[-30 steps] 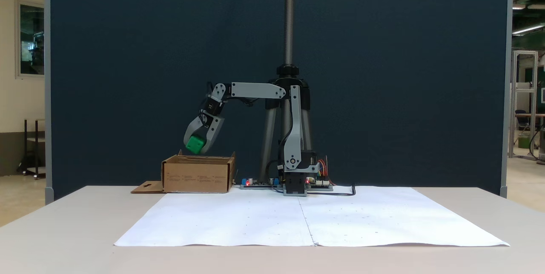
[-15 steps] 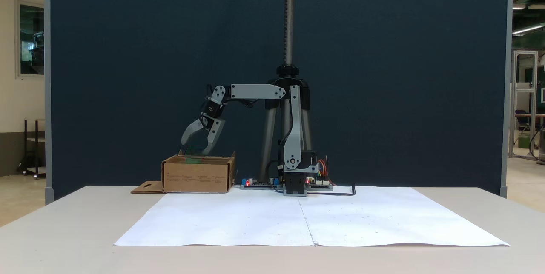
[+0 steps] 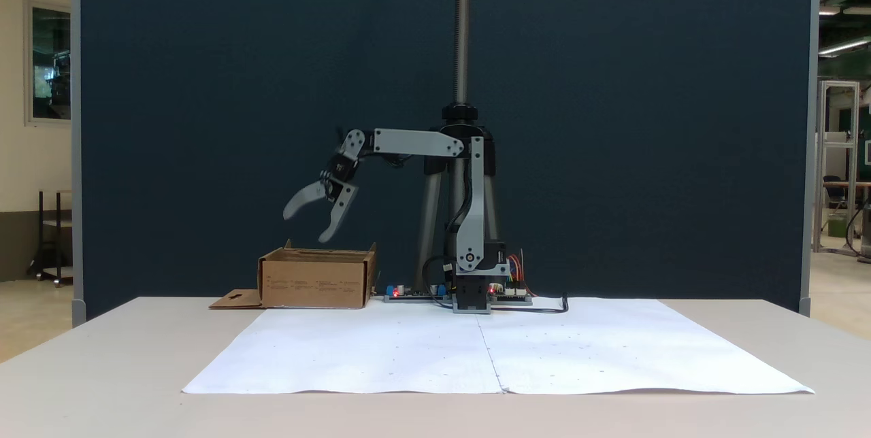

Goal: Grasp a green dice and put it in the bin.

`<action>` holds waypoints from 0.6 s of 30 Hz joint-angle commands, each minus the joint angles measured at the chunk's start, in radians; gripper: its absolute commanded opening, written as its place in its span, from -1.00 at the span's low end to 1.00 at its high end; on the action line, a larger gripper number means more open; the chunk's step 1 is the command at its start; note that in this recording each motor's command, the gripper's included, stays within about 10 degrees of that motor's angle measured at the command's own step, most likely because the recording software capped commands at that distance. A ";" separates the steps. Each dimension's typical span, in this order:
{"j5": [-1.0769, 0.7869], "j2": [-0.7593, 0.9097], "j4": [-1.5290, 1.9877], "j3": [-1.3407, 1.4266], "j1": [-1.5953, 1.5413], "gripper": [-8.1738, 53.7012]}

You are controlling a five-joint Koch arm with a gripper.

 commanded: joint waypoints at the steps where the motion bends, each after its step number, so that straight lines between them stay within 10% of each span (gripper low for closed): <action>1: 0.046 0.066 -0.060 -0.020 -0.032 0.57; 18: 0.175 0.178 -0.495 -0.018 -0.861 0.66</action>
